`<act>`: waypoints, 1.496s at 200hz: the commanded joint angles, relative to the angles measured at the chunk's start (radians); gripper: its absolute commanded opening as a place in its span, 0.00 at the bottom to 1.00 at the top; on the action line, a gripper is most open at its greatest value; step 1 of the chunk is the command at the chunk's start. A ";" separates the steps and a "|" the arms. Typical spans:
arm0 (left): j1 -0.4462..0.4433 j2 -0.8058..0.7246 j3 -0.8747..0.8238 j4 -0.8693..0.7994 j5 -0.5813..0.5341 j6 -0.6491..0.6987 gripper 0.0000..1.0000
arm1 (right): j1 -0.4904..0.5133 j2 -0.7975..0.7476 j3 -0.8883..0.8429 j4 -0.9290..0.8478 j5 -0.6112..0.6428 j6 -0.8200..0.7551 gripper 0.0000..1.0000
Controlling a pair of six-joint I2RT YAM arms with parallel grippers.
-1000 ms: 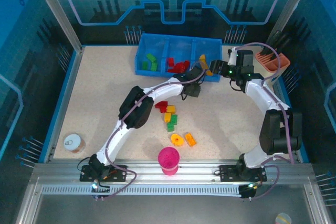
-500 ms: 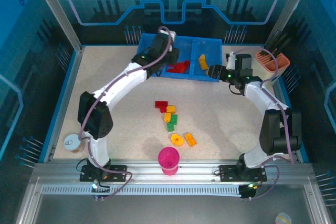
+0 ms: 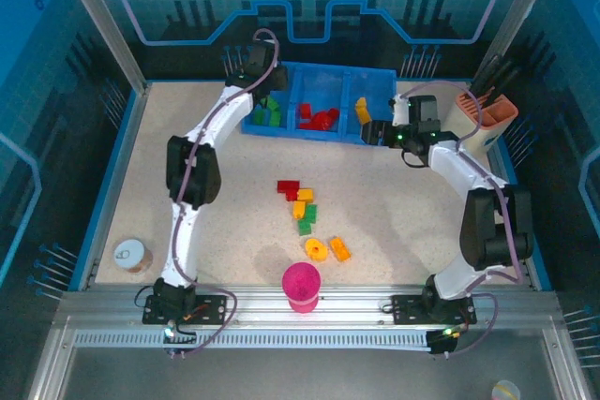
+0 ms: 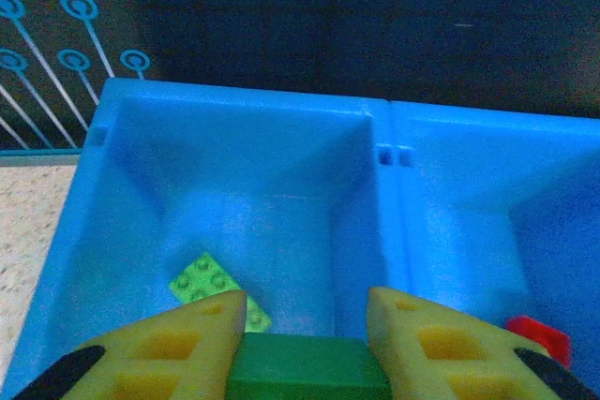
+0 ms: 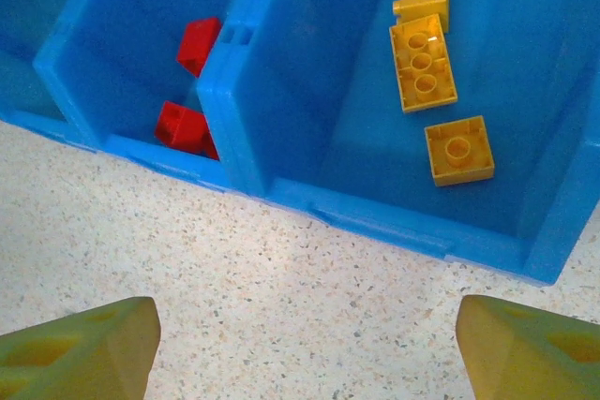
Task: Sort the legos into containers by color
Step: Place the lego in the container, then pick up the lego from the middle-left of the table.
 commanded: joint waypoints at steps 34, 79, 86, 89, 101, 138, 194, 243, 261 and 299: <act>0.038 0.182 0.229 -0.118 0.030 0.006 0.26 | 0.018 0.062 0.079 -0.063 -0.012 -0.072 0.84; 0.042 0.187 0.221 -0.136 0.022 0.021 0.41 | 0.031 0.099 0.109 -0.062 -0.004 -0.090 0.84; 0.040 0.178 0.212 -0.135 0.028 0.024 0.43 | 0.034 0.104 0.115 -0.064 -0.004 -0.094 0.84; 0.040 0.175 0.207 -0.134 0.030 0.024 0.44 | 0.035 0.106 0.117 -0.065 -0.004 -0.095 0.84; 0.040 0.150 0.189 -0.130 0.031 0.033 0.50 | 0.040 0.114 0.125 -0.065 -0.004 -0.098 0.84; 0.033 0.030 0.116 -0.153 0.045 0.077 0.59 | 0.052 0.098 0.151 -0.100 -0.058 -0.142 0.84; -0.100 -0.334 -0.355 -0.144 0.023 0.110 0.70 | 0.060 -0.003 0.109 -0.113 0.014 -0.162 0.91; -0.211 -0.532 -0.663 -0.213 0.111 -0.108 0.75 | 0.057 0.025 0.081 -0.079 0.025 -0.164 0.93; -0.246 -0.592 -0.750 -0.270 0.131 -0.189 0.75 | 0.054 0.035 0.083 -0.070 0.028 -0.170 0.93; -0.354 -0.676 -0.883 -0.425 0.101 -0.376 0.75 | 0.055 0.067 0.119 -0.110 0.034 -0.181 0.93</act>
